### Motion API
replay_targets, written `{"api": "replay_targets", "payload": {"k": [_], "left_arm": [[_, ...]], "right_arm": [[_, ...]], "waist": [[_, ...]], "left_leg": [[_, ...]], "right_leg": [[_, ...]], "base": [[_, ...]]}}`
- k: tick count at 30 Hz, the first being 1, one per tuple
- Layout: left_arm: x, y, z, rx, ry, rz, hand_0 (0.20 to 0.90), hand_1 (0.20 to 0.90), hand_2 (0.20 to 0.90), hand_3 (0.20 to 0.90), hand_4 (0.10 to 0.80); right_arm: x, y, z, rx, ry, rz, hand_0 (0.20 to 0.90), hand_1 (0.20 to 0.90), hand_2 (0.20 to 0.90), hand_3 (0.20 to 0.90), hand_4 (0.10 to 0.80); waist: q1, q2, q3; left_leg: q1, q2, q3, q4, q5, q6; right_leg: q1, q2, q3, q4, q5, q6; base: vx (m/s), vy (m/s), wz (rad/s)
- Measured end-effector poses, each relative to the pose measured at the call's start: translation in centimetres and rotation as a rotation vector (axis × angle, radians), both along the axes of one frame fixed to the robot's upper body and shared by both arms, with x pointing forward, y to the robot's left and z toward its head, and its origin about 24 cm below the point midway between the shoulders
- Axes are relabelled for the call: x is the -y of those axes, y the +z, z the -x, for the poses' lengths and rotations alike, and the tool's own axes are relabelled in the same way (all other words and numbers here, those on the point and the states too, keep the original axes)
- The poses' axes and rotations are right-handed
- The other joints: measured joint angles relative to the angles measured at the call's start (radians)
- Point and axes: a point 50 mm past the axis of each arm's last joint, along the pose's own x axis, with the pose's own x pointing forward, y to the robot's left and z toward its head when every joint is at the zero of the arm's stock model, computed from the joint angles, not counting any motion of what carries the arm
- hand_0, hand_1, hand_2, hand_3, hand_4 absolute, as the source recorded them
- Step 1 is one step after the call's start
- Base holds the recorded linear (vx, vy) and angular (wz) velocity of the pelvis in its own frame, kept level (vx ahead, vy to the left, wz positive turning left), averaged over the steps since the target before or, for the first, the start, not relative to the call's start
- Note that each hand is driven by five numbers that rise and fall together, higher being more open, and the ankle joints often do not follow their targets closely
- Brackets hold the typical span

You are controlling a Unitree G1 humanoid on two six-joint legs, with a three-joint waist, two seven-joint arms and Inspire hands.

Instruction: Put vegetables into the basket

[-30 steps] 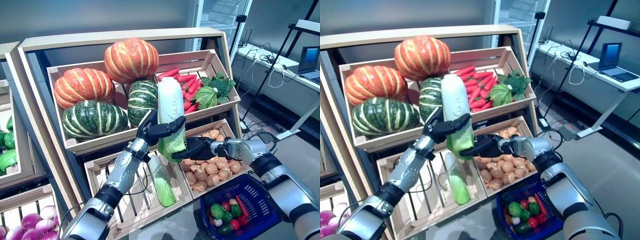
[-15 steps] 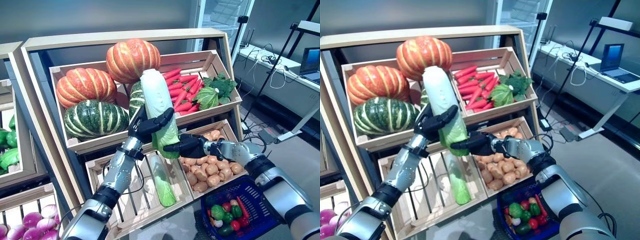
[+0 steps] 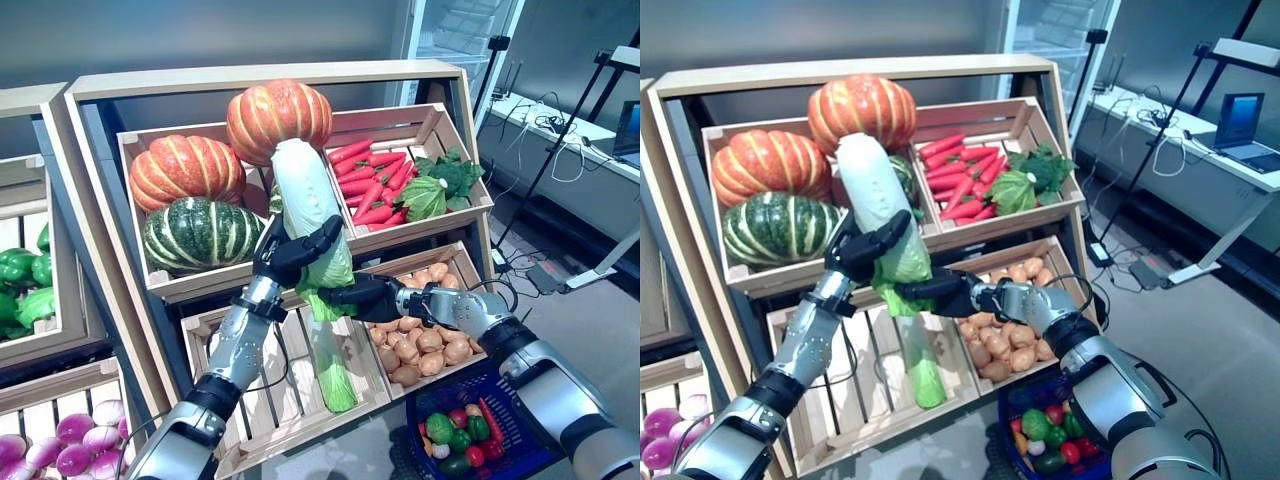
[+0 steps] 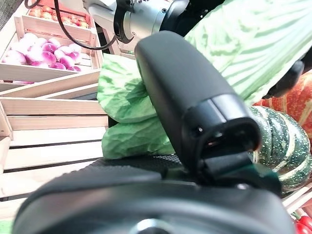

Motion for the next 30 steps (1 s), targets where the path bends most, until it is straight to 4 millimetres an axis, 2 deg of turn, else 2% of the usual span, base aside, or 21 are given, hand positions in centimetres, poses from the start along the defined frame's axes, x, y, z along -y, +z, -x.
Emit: {"api": "replay_targets", "payload": {"k": [6,7,8,15,19,22,26,30], "left_arm": [[0.1,0.0,0.0,-0.004,-0.003,-0.001,0.3,0.3,0.3,0.3,0.4],[0.1,-0.1,0.0,-0.006,-0.003,-0.001,0.509,0.509,0.509,0.509,0.54],[0.1,-0.1,0.0,-0.011,-0.004,-0.003,0.9,0.9,0.9,0.9,0.8],[0.6,-1.2,0.3,-0.075,-0.038,-0.039,0.9,0.9,0.9,0.9,0.8],[0.6,-2.8,1.1,-0.14,-0.055,-0.083,0.9,0.9,0.9,0.9,0.8],[0.3,-4.3,1.7,-0.202,-0.06,-0.11,0.9,0.9,0.9,0.9,0.8],[-0.6,-5.2,2.2,-0.24,-0.045,-0.15,0.9,0.9,0.9,0.9,0.8],[-1.0,-5.3,2.2,-0.247,-0.042,-0.173,0.9,0.9,0.9,0.9,0.8]], "right_arm": [[0.2,-0.1,0.0,0.007,-0.006,0.008,0.3,0.3,0.3,0.3,0.4],[0.3,-0.1,0.0,0.008,-0.008,0.007,0.3,0.3,0.3,0.3,0.4],[0.3,-0.2,0.0,0.008,-0.009,0.01,0.3,0.3,0.3,0.3,0.4],[2.7,-0.9,-0.2,0.039,-0.074,0.082,0.3,0.3,0.3,0.3,0.4],[4.2,-0.7,-0.4,0.074,-0.16,0.032,0.3,0.3,0.3,0.3,0.4],[6.1,-0.2,-0.8,0.122,-0.246,-0.004,0.3,0.3,0.3,0.3,0.4],[7.6,0.3,-1.0,0.159,-0.32,-0.039,0.3,0.3,0.3,0.3,0.4],[8.9,-0.7,-0.4,0.135,-0.371,-0.034,0.3,0.3,0.3,0.3,0.4]], "waist": [[-0.007,0.001,-0.001],[-0.007,0.001,-0.001],[-0.008,0.001,-0.001],[-0.008,0.001,-0.001],[-0.016,0.001,-0.002],[-0.022,0.001,-0.002],[-0.031,0.001,-0.002],[-0.034,0.001,-0.002]], "left_leg": [[0.0,0.002,0.0,0.0,0.001,-0.001],[0.0,0.002,0.001,0.0,0.001,-0.001],[0.0,0.002,0.001,0.0,0.001,-0.001],[-0.001,0.002,0.004,0.0,0.001,-0.001],[-0.001,0.004,0.013,0.0,0.001,-0.001],[-0.001,0.004,0.025,0.0,0.001,-0.001],[-0.001,0.006,0.03,-0.001,0.001,-0.001],[0.0,0.006,0.04,-0.001,0.001,-0.001]], "right_leg": [[0.0,0.002,0.001,0.0,0.0,-0.001],[0.0,0.002,0.001,0.0,0.0,-0.001],[-0.001,0.002,0.002,0.0,0.0,-0.001],[-0.004,0.001,0.009,0.0,0.001,-0.001],[-0.008,0.002,0.021,0.0,0.002,-0.002],[-0.011,0.002,0.028,0.0,0.004,-0.002],[-0.015,0.003,0.035,0.0,0.008,-0.002],[-0.02,0.004,0.048,0.0,0.014,-0.003]], "base": [[0.0,0.0,0.0],[0.0,0.0,0.0],[0.0,0.0,0.0],[-0.003,-0.002,0.0],[-0.021,-0.009,-0.06],[-0.023,-0.008,-0.06],[-0.02,-0.005,-0.07],[-0.016,0.0,-0.08]]}}
